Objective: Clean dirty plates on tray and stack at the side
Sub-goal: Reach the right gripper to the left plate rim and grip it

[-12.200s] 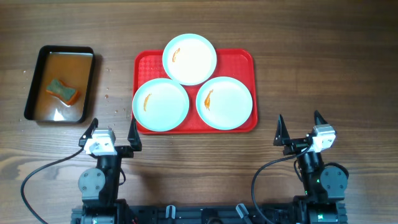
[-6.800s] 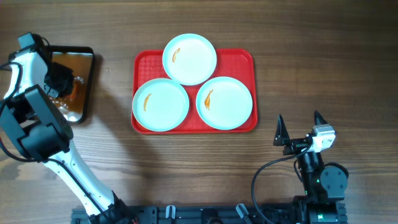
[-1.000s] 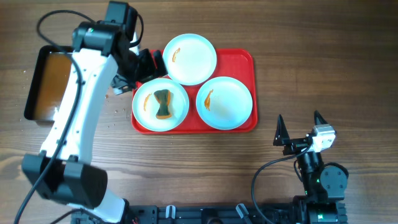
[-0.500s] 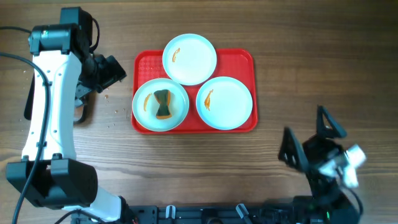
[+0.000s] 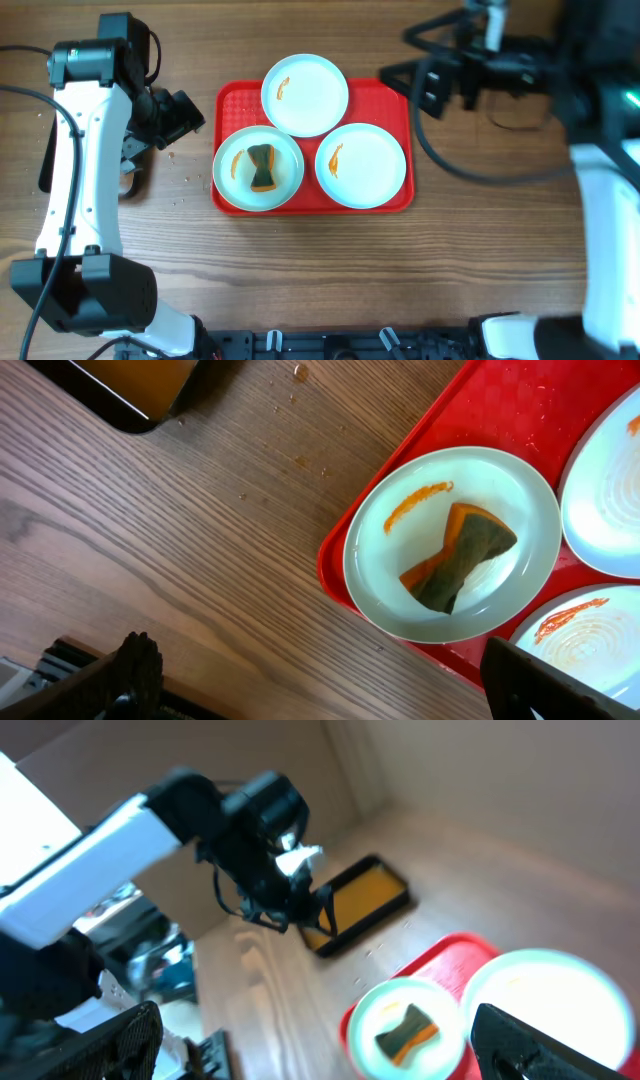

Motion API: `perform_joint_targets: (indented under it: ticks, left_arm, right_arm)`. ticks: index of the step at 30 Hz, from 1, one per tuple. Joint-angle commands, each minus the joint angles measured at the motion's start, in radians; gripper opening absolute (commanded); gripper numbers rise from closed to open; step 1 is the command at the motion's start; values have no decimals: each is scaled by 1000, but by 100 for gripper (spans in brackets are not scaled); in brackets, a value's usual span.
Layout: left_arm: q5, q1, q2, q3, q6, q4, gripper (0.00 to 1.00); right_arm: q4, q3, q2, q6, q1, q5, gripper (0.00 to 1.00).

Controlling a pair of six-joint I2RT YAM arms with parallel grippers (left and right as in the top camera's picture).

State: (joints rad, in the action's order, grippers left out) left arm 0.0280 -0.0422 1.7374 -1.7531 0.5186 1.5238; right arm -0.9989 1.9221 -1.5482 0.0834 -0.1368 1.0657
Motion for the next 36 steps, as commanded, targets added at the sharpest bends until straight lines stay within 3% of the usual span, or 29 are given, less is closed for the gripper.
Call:
perform_joint_targets:
  ticks: [1, 3, 5, 7, 11, 14, 15, 16, 17, 19, 20, 23, 33, 36]
  left_arm:
    - [-12, -1, 4, 1, 14, 1, 100]
    - [-12, -1, 4, 1, 14, 0, 100]
    - [-12, -1, 4, 1, 14, 0, 100]
    - [-12, -1, 4, 1, 14, -6, 100]
    - [-5, -1, 4, 1, 13, -16, 100]
    - [26, -1, 4, 1, 13, -15, 100]
    - [26, -1, 4, 1, 13, -16, 100]
    - [26, -1, 4, 1, 13, -16, 100]
    - [26, -1, 4, 1, 13, -16, 100]
    - [26, -1, 8, 1, 13, -21, 100]
    - [26, -1, 8, 1, 13, -23, 100]
    - [26, -1, 8, 1, 14, -23, 100]
    - [25, -1, 8, 1, 14, -18, 100]
    - [25, -1, 8, 1, 14, -16, 100]
  right_arm:
    - [156, 39, -130, -394, -42, 76, 100]
    - [184, 39, -189, -405, -95, -83, 98]
    - [98, 39, -251, -406, -245, -647, 97]
    - [84, 39, -349, -396, -373, -898, 92]
    - [76, 39, -558, -375, -462, -915, 90]
    - [97, 39, -620, -370, -466, -908, 89]
    - [95, 28, -624, -346, -466, -909, 62]
    - [102, 13, -623, -341, -466, -912, 47]
    - [97, 3, -623, -340, -466, -908, 43]
    - [38, -7, -624, -356, -466, -908, 48]
    - [24, -8, -625, -385, -467, -909, 57]
    - [72, -74, -625, -487, -467, -908, 51]
    - [228, -230, -647, -386, -501, -883, 50]
    - [251, -230, -668, -371, -509, -886, 37]
